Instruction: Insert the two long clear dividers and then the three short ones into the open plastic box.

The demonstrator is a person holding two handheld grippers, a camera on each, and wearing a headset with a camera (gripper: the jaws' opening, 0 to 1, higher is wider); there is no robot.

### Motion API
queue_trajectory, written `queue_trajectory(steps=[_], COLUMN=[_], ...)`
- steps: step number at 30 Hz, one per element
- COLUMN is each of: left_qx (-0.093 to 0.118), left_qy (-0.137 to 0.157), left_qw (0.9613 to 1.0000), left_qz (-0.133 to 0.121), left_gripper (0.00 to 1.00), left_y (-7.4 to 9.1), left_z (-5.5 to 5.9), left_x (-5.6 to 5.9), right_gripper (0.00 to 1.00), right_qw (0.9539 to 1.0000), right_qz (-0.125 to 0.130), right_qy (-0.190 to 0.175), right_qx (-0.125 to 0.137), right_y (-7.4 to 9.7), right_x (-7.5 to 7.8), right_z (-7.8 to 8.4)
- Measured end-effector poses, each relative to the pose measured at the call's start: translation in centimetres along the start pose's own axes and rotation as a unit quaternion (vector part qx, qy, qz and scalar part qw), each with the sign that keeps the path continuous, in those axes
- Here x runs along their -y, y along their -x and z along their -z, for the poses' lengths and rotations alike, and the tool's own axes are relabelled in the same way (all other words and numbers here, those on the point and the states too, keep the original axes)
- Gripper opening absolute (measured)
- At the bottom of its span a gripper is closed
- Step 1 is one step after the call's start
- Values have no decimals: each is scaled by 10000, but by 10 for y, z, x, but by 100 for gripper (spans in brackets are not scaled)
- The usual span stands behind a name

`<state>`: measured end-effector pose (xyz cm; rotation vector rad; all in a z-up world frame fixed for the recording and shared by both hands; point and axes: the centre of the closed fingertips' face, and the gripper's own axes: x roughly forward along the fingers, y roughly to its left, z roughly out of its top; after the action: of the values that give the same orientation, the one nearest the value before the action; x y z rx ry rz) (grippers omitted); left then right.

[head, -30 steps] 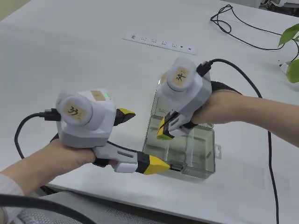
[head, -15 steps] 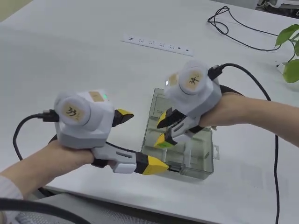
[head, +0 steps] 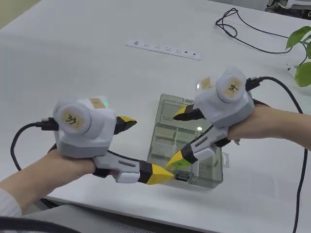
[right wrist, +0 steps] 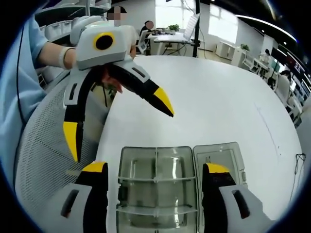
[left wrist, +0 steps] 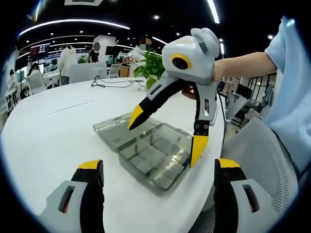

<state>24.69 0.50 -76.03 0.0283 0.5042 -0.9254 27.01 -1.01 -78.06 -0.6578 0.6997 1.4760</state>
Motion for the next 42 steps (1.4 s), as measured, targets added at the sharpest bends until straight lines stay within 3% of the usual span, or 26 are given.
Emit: queue_trajectory(steps=[8,17,22,31,36,42], left_qx=[44,55,85,94,71,35], left_qy=[42,68,66,87,101,121], left_qw=[10000,9999,9998,9995,9993,9993], left_qz=[-54,-123,-195,-305,-341,-349], left_gripper=[97,97,96,96,96,96], left_y=[3,7,8,13,15,14], left_z=[-2,-2,-5,-7,-6,-3], left_x=[-2,-1,-3,-5,-5,-3], right_gripper=[100,100,100,99,99,98], right_qw=[9986,9931,9902,9806,9764,9723], right_qz=[191,591,821,1253,1379,1508], right_qy=[-266,-671,-831,-1317,-1533,-1702], right_qx=[404,758,766,736,644,538], right_y=[10,35,51,85,98,107], right_x=[2,8,9,10,4,-6], right_z=[0,13,37,85,112,132])
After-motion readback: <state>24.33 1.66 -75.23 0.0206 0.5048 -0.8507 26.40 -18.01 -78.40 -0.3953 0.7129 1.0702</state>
